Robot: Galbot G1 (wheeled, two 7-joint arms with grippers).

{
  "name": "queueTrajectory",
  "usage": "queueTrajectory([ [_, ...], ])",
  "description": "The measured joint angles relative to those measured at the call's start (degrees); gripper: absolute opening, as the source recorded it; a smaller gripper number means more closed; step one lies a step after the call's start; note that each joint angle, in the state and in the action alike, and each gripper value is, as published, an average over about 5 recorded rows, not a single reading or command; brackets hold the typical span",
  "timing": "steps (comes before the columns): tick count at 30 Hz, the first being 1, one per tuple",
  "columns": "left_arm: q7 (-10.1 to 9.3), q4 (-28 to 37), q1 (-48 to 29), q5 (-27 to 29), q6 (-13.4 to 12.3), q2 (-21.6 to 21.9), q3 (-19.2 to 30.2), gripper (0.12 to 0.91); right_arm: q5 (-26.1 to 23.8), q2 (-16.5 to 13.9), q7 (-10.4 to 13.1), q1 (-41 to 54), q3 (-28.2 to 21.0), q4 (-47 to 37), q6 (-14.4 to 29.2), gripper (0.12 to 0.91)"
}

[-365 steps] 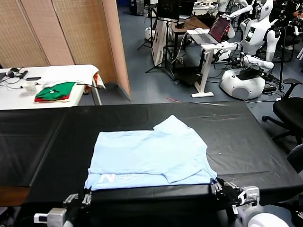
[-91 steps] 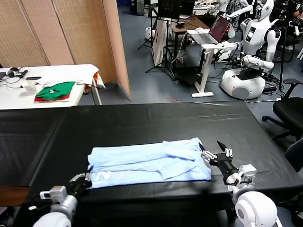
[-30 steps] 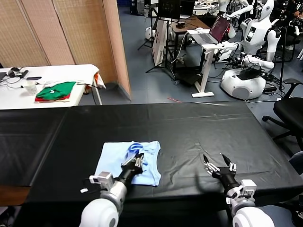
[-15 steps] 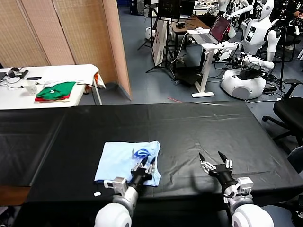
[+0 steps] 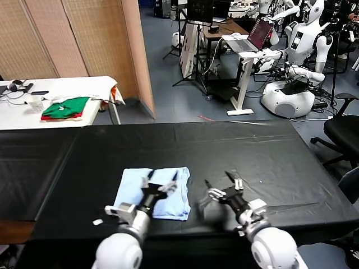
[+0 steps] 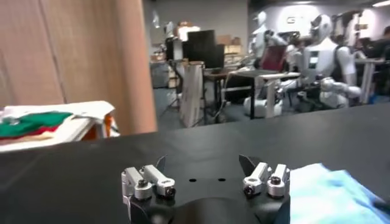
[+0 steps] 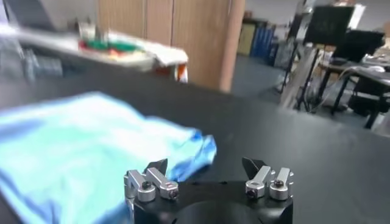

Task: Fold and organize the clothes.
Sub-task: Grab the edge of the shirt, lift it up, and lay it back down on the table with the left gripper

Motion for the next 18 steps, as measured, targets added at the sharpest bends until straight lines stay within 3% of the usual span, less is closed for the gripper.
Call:
queueTrajectory([
  [3,-0.05,0.69,0.35,-1.23,-0.07,0.77,-1.87,0.907,-3.48,0.46,0.5,0.12,-0.67,-1.0,-2.83,0.907],
  [6,-0.03,1.36,0.45,-2.95,0.03,0.94,-3.03,0.907,-3.51,0.64,1.1,-0.36,-0.23,-0.88,-4.13,0.907],
  [18,2.44,6.28,0.5,-13.07,0.33,-1.76,-7.62,0.907,11.69,2.16,2.7,-5.61,10.03,7.82,-1.52,0.907],
])
